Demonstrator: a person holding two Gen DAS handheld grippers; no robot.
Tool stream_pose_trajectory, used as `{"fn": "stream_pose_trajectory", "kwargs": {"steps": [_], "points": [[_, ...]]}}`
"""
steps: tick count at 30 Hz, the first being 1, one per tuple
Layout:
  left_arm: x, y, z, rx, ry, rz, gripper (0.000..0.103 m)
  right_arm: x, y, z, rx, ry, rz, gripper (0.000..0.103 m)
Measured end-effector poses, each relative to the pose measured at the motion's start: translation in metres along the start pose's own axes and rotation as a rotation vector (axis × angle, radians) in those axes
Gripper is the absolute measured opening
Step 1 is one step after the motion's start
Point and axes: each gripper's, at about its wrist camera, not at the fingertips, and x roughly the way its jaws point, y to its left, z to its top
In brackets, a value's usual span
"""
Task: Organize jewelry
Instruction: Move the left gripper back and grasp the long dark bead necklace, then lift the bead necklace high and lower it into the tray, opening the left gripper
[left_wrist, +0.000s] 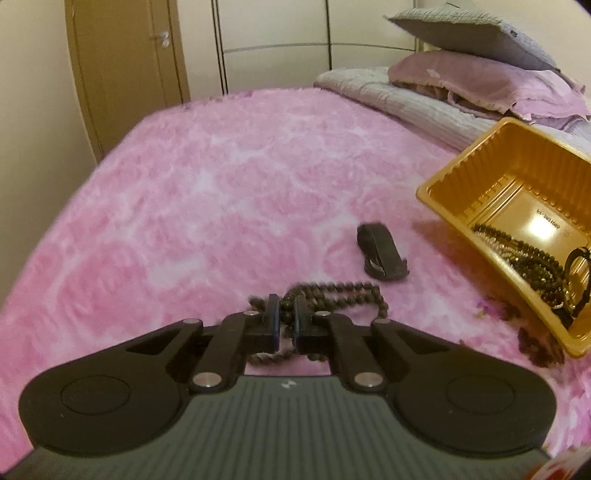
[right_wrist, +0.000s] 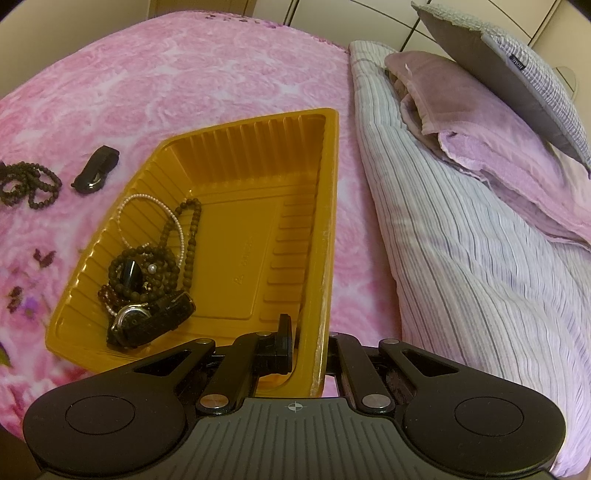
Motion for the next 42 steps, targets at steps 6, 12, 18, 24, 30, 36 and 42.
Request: {"fn": "stream_pose_trajectory", "kwargs": {"steps": [6, 12, 18, 24, 30, 36, 42], "points": [[-0.031, 0.014, 0.030, 0.099, -0.072, 0.011, 0.006, -0.001, 0.001, 0.001, 0.002, -0.002, 0.001, 0.004], [-0.055, 0.027, 0.062, 0.214, -0.115, 0.028, 0.006, -0.003, 0.002, 0.002, 0.002, -0.006, 0.002, 0.004], [-0.073, 0.032, 0.087, 0.330, -0.154, 0.041, 0.006, -0.003, 0.002, 0.002, 0.005, -0.007, 0.003, 0.004], [-0.091, 0.034, 0.113, 0.405, -0.197, 0.045, 0.006, -0.004, 0.001, 0.002, 0.005, -0.008, 0.003, 0.004], [-0.113, 0.033, 0.144, 0.433, -0.254, 0.027, 0.006, -0.004, 0.001, 0.002, 0.005, -0.009, 0.002, 0.004], [-0.140, 0.034, 0.176, 0.434, -0.330, 0.022, 0.006, -0.005, 0.001, 0.003, 0.003, -0.011, 0.003, 0.005], [-0.163, 0.031, 0.206, 0.432, -0.406, 0.013, 0.006, -0.006, 0.002, 0.005, 0.001, -0.014, 0.001, 0.005]]}}
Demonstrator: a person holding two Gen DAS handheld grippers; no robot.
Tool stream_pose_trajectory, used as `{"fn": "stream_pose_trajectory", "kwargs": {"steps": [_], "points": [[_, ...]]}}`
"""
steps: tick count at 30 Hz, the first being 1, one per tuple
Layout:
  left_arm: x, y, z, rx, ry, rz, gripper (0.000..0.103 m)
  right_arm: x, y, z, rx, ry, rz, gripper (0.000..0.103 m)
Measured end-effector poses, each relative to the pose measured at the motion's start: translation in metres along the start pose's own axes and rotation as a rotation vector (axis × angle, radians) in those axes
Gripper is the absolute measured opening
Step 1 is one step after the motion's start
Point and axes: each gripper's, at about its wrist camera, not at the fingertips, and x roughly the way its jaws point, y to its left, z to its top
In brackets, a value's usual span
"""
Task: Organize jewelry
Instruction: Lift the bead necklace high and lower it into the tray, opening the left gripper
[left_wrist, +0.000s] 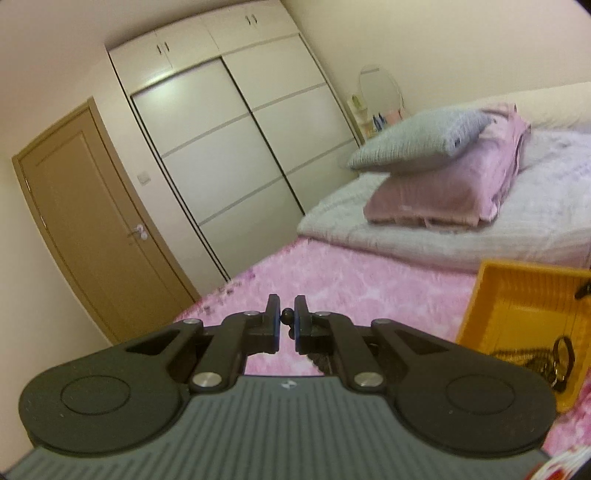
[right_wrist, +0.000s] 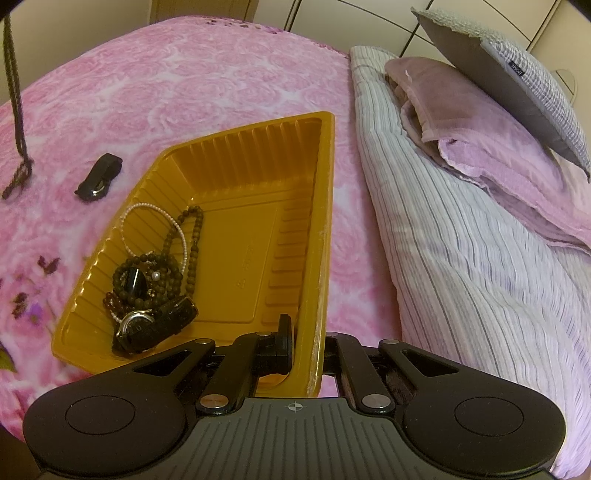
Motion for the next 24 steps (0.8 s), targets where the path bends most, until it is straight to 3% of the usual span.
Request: {"fn": "stream_pose_trajectory", "kwargs": {"steps": [9, 24], "points": [[0.002, -0.012, 0.047, 0.014, -0.088, -0.052, 0.006, 0.000, 0.000, 0.000, 0.000, -0.001, 0.001, 0.005], [0.032, -0.082, 0.125, -0.031, -0.231, -0.244, 0.006, 0.001, -0.003, 0.000, 0.004, -0.005, 0.007, 0.005]]}}
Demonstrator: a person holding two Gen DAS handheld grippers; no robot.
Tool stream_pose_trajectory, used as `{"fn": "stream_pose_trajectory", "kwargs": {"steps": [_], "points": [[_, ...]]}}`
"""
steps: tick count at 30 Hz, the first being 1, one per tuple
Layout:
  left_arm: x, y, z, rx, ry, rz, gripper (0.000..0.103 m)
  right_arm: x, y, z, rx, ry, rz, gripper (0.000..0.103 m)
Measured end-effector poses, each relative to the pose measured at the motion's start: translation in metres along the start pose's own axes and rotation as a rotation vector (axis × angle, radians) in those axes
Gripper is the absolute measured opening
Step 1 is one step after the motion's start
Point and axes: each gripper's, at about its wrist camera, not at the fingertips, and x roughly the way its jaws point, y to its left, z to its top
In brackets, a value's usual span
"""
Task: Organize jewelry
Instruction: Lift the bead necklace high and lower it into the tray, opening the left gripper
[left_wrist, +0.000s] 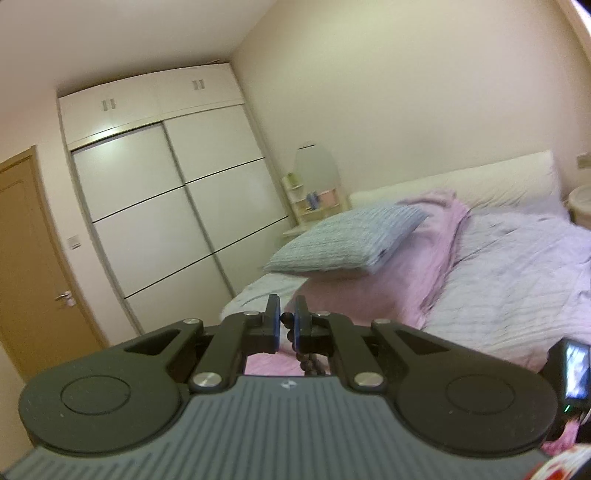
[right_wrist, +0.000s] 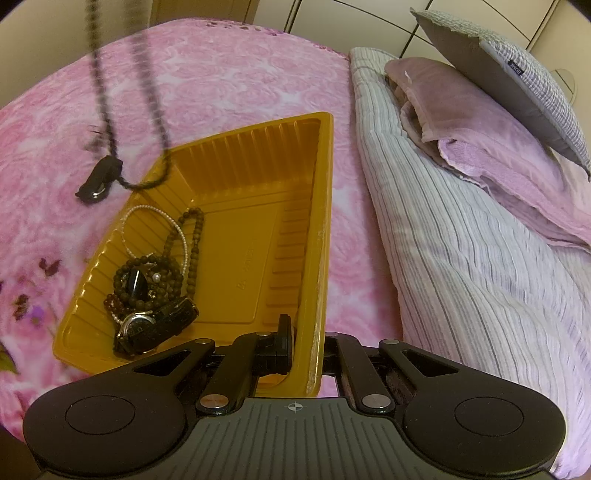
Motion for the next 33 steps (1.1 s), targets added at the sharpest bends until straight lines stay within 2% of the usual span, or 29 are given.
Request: {"fn": "stream_pose_trajectory", "kwargs": {"steps": [3, 7, 12, 19, 23, 33], "points": [[0.018, -0.019, 0.001, 0.001, 0.009, -0.047, 0.006, 0.000, 0.000, 0.000, 0.000, -0.002, 0.003, 0.005], [0.042, -0.043, -0.014, -0.007, 0.059, -0.111, 0.006, -0.001, 0.000, -0.001, 0.000, -0.002, 0.004, 0.005], [0.076, -0.070, -0.048, -0.013, 0.161, -0.165, 0.006, 0.001, -0.001, -0.002, 0.000, 0.000, 0.008, 0.005], [0.106, -0.084, -0.102, -0.066, 0.305, -0.221, 0.006, 0.001, -0.002, -0.003, 0.002, 0.001, 0.011, 0.005], [0.110, -0.084, -0.113, -0.072, 0.330, -0.232, 0.006, 0.001, -0.001, -0.003, 0.001, 0.002, 0.010, 0.005], [0.118, -0.092, -0.114, -0.094, 0.344, -0.262, 0.006, 0.001, -0.001, -0.004, 0.001, 0.004, 0.009, 0.005]]}}
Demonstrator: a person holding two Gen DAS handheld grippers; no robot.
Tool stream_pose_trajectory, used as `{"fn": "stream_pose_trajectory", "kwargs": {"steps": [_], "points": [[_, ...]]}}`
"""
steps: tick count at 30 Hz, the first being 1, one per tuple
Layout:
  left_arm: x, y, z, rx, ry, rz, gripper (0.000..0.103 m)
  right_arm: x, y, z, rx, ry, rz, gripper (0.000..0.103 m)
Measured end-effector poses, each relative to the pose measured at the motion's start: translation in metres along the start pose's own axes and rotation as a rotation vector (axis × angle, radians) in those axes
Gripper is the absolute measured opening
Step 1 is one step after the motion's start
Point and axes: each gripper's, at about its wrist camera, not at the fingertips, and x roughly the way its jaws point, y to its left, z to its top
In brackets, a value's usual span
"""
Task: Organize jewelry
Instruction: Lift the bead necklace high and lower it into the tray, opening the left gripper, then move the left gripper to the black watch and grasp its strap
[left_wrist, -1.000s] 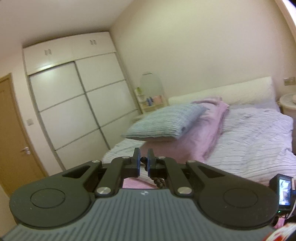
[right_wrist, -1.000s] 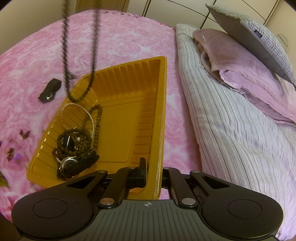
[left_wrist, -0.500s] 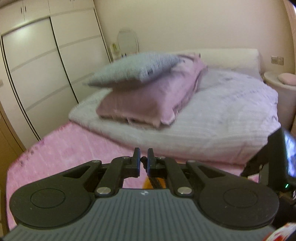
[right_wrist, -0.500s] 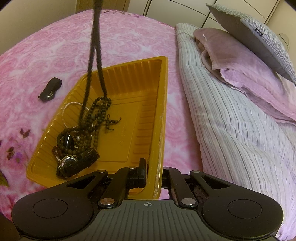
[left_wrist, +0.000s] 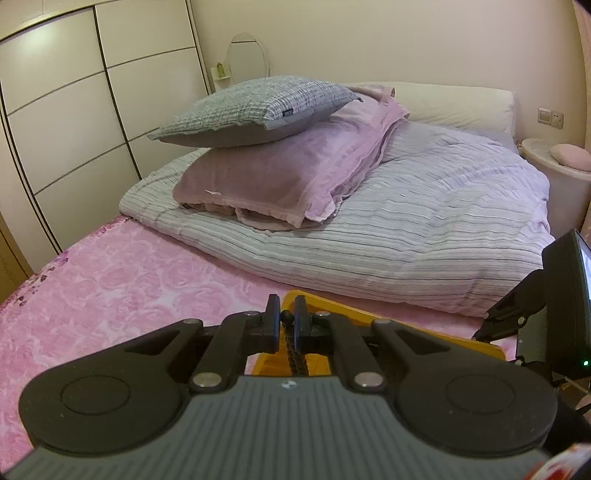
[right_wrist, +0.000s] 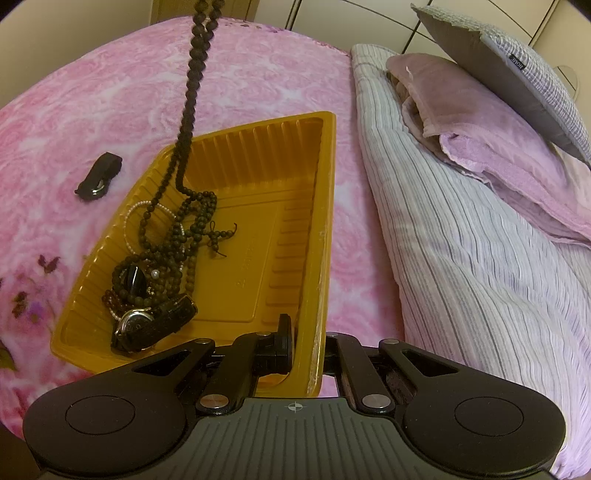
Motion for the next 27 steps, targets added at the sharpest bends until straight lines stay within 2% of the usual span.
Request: {"fn": "stream_pose_trajectory", "kwargs": {"steps": [16, 20, 27], "points": [[0.032, -0.015, -0.023, -0.036, 0.097, -0.071, 0.007, 0.001, -0.001, 0.000, 0.000, 0.001, 0.001, 0.005], [0.032, -0.014, -0.024, -0.035, 0.099, -0.067, 0.016, 0.001, -0.001, 0.000, 0.000, 0.002, 0.001, 0.005], [0.017, -0.002, -0.026, -0.044, 0.081, -0.048, 0.016, 0.001, 0.000, -0.001, 0.000, 0.003, 0.000, 0.005]]}}
